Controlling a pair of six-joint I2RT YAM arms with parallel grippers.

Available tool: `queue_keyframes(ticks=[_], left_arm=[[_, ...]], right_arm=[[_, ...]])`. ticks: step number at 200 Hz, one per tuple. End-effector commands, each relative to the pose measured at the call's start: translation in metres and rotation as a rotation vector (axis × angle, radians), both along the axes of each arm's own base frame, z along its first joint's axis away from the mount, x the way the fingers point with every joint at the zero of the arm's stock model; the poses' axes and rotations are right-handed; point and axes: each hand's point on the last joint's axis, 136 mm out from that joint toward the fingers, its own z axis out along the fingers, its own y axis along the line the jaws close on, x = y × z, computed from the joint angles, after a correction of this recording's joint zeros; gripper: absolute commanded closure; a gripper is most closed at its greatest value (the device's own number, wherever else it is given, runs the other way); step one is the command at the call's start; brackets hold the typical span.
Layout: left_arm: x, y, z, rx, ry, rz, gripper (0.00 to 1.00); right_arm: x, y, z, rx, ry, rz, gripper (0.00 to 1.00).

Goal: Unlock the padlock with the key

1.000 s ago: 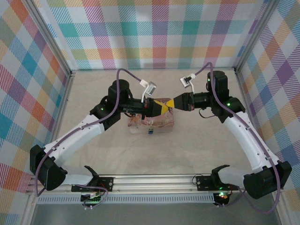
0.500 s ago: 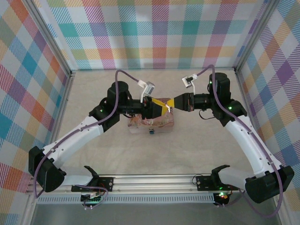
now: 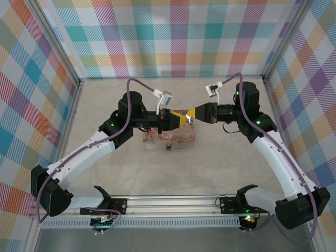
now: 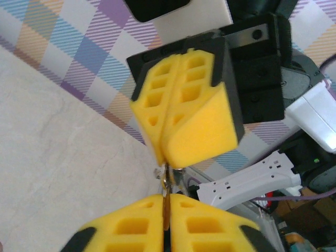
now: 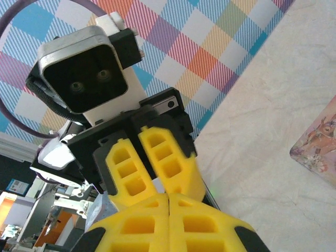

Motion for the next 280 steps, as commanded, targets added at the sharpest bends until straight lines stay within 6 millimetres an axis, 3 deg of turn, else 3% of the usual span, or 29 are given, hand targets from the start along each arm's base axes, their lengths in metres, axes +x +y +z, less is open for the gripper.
queue_keyframes(ticks=[1,31,44,71,98,101,102,108,147,163,178,200,217,244,280], left_arm=[[-0.002,0.001,0.01,-0.031,-0.037,-0.012,1.0],[0.0,0.002,0.006,-0.009,-0.04,0.001,1.0],[0.003,0.003,0.0,0.023,-0.037,0.024,1.0],[0.013,0.007,-0.03,0.164,0.019,0.068,1.0],[0.016,0.012,-0.075,0.358,0.123,0.073,1.0],[0.017,0.013,-0.08,0.38,0.135,0.073,1.0],[0.017,0.013,-0.082,0.387,0.139,0.072,1.0],[0.017,0.014,-0.092,0.423,0.166,0.066,1.0],[0.01,0.021,-0.142,0.648,0.311,-0.001,1.0],[0.009,0.025,-0.152,0.723,0.347,-0.02,1.0],[0.004,0.028,-0.155,0.772,0.358,-0.044,1.0],[-0.002,0.028,-0.148,0.789,0.349,-0.079,1.0],[-0.008,0.023,-0.137,0.738,0.341,-0.121,1.0],[-0.018,0.018,-0.12,0.666,0.323,-0.18,1.0],[-0.025,0.011,-0.107,0.602,0.317,-0.244,1.0]], right_arm=[[-0.007,0.0,0.008,0.022,-0.035,0.016,1.0],[-0.005,-0.001,0.003,0.005,-0.046,-0.001,0.99],[0.0,-0.004,-0.006,-0.022,-0.033,-0.036,0.77],[0.021,-0.018,-0.036,-0.096,-0.006,-0.154,0.46],[0.042,-0.034,-0.072,-0.207,-0.002,-0.305,0.29],[0.044,-0.036,-0.076,-0.217,-0.006,-0.321,0.21],[0.045,-0.037,-0.078,-0.223,-0.011,-0.33,0.1],[0.048,-0.04,-0.083,-0.236,-0.015,-0.356,0.0],[0.066,-0.066,-0.114,-0.264,0.002,-0.568,0.0],[0.061,-0.057,-0.117,-0.237,0.015,-0.471,0.01],[0.056,-0.043,-0.123,-0.204,0.047,-0.363,0.15],[0.046,-0.024,-0.132,-0.114,0.092,-0.205,0.45],[0.039,-0.017,-0.137,-0.048,0.091,-0.137,0.58],[0.025,-0.014,-0.133,0.016,0.036,-0.068,0.6],[0.003,-0.01,-0.128,0.056,-0.022,0.025,0.55]])
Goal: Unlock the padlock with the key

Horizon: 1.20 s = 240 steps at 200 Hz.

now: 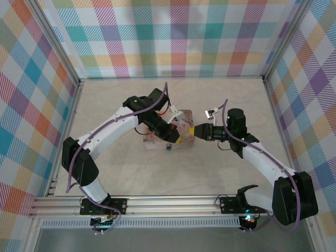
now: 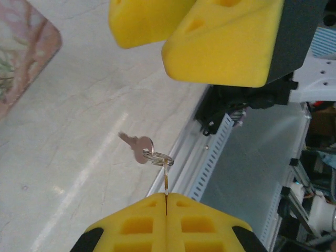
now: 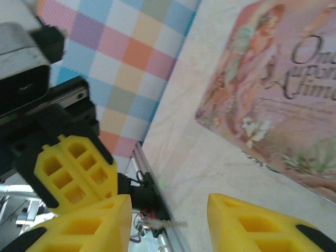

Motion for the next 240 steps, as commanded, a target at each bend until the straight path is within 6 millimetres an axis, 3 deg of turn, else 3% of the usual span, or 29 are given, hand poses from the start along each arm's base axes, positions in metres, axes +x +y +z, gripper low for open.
queue_keyframes(ticks=[1,23,53,117,177,240], left_arm=[[-0.018,-0.005,0.034,-0.108,-0.007,-0.076,1.0],[-0.019,-0.009,0.039,-0.139,-0.006,-0.086,1.0],[-0.018,-0.012,0.041,-0.157,-0.002,-0.091,1.0],[-0.017,-0.013,0.04,-0.161,0.001,-0.09,1.0],[-0.018,-0.015,0.041,-0.171,0.008,-0.095,1.0],[-0.019,-0.015,0.04,-0.175,0.007,-0.101,1.0]], right_arm=[[-0.021,0.007,0.032,0.092,-0.15,0.126,0.54],[-0.031,0.012,0.033,0.094,-0.167,0.167,0.49],[-0.041,0.019,0.038,0.1,-0.188,0.22,0.5],[-0.049,0.021,0.038,0.093,-0.199,0.262,0.63],[-0.05,0.023,0.043,0.093,-0.208,0.268,0.64],[-0.053,0.026,0.044,0.084,-0.213,0.286,0.72]])
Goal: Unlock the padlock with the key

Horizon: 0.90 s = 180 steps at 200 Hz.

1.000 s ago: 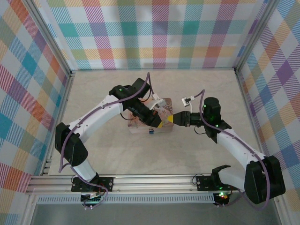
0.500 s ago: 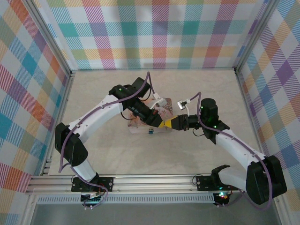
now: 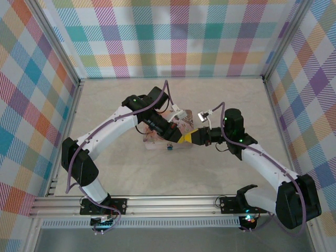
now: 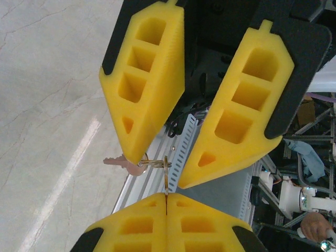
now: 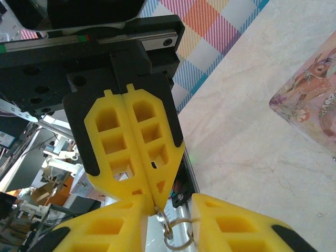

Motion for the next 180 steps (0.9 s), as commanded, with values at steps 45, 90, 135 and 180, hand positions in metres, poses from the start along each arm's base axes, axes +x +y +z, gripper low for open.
queue_keyframes(ticks=[45,90,135,180], left_arm=[[-0.006,-0.001,0.02,-0.057,-0.065,-0.028,1.0],[-0.003,0.001,0.022,-0.066,-0.073,-0.019,1.0],[0.038,0.019,0.032,-0.099,-0.085,0.206,0.59],[0.065,0.048,0.049,-0.164,-0.132,0.417,0.45]], right_arm=[[-0.012,0.0,0.011,0.008,-0.064,0.045,0.82],[-0.016,-0.002,0.018,0.018,-0.102,0.044,1.0],[-0.01,-0.008,0.024,-0.01,-0.168,-0.057,1.0],[-0.011,-0.013,0.033,-0.008,-0.214,-0.108,1.0]])
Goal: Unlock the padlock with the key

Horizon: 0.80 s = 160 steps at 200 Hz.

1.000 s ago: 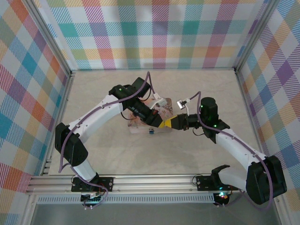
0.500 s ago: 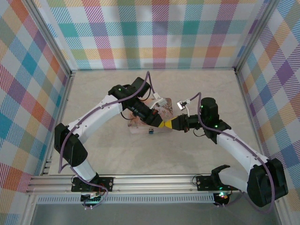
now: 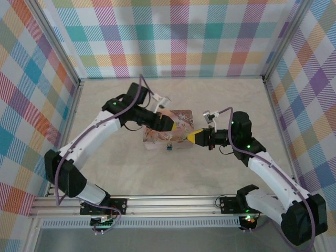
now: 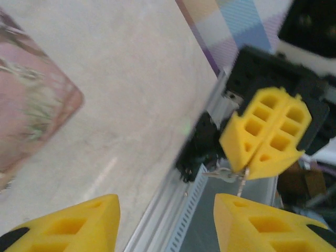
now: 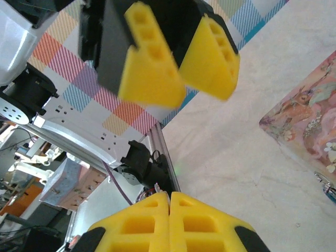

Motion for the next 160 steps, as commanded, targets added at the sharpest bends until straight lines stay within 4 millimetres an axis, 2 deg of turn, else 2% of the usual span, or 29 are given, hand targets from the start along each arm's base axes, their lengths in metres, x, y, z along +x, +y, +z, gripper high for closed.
queue_keyframes(ticks=[1,17,54,70,85,113,132,160], left_arm=[[0.013,0.006,0.024,-0.065,-0.052,0.104,0.45],[0.015,0.01,0.025,-0.065,-0.061,0.138,0.37],[0.03,0.018,0.031,-0.131,-0.11,0.291,0.35],[0.041,0.024,0.036,-0.192,-0.15,0.389,0.22],[0.047,0.029,0.04,-0.255,-0.175,0.458,0.21],[0.053,0.025,0.051,-0.394,-0.181,0.5,0.21],[0.052,0.015,0.061,-0.488,-0.194,0.487,0.24],[0.041,-0.007,0.079,-0.62,-0.209,0.405,0.3]], right_arm=[[0.0,0.0,0.008,0.0,-0.056,-0.017,1.0],[0.003,-0.001,0.01,0.002,-0.06,-0.037,1.0],[0.016,-0.003,0.021,0.02,-0.052,-0.114,1.0],[0.027,-0.005,0.031,0.041,-0.042,-0.18,1.0],[0.037,-0.006,0.043,0.087,-0.027,-0.225,1.0],[0.056,-0.008,0.062,0.177,0.015,-0.312,1.0],[0.061,-0.003,0.07,0.235,0.016,-0.332,1.0],[0.062,0.008,0.071,0.261,0.016,-0.35,1.0]])
